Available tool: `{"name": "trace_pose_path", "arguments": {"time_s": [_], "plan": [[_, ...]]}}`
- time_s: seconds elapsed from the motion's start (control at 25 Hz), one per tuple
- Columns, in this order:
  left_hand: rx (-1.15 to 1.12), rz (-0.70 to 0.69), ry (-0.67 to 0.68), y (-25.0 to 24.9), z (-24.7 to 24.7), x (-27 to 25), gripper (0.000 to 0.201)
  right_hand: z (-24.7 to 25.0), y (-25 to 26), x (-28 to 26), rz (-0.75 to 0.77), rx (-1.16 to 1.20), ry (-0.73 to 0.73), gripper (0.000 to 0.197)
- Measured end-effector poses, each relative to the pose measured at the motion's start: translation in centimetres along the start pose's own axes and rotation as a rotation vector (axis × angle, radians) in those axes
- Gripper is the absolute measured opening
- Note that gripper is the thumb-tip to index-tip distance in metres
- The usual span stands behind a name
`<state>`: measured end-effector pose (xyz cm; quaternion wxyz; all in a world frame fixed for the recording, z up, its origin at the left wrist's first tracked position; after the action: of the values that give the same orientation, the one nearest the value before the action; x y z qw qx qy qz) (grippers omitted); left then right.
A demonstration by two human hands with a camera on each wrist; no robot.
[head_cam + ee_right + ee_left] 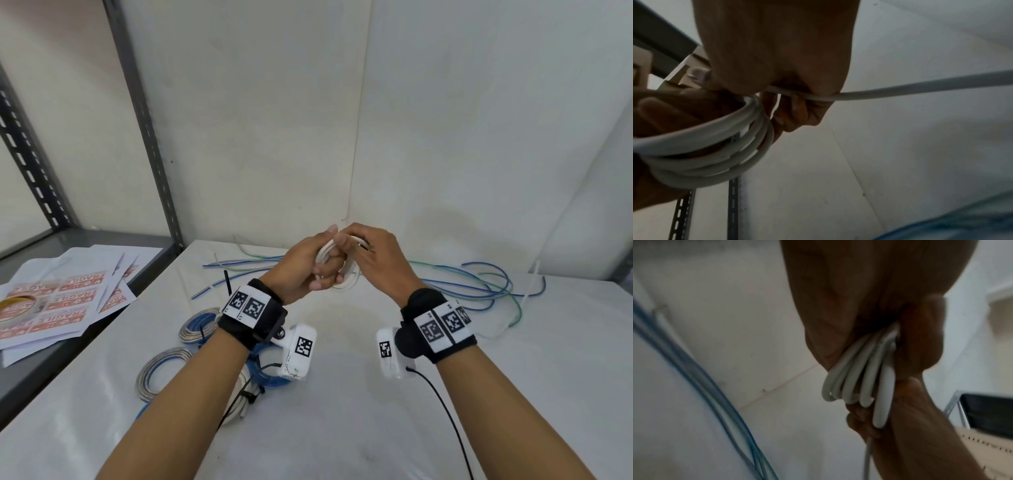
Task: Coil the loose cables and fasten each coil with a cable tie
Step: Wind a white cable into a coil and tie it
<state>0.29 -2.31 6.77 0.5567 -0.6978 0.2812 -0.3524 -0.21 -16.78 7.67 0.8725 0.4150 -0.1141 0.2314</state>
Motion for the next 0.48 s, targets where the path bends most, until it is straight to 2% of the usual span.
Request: {"name": "trace_pose_path", "arguments": {"time_s": [0.12, 0.24, 0.36, 0.48], "plan": [[-0.134, -0.058, -0.098, 0.1, -0.4, 0.1, 0.057, -0.7, -0.2, 0.3, -0.017, 0.055, -0.111, 0.059], [-0.210, -0.092, -0.126, 0.4, -0.9, 0.3, 0.065, -1.3, -0.4, 0.5, -0.053, 0.138, -0.186, 0.060], [-0.259, -0.098, -0.124, 0.0, -1.2, 0.4, 0.063, -1.5, -0.3, 0.3, -0.063, 0.190, -0.275, 0.071], [-0.202, -0.073, -0.118, -0.5, -1.2, 0.1, 0.053, -1.6, 0.1, 0.2, -0.039, 0.226, -0.257, 0.074]]}}
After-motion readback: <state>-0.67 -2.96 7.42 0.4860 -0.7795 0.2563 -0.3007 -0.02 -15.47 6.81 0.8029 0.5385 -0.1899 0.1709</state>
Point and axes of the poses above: each hand's wrist, its own x-axis towards the middle knuckle, its own z-axis out of the back of the hand, y = z × x, the point moved 3 cm from there along x, towards the middle knuckle, and after that the axes turned 13 degrees about y, right-handed, at the moved point
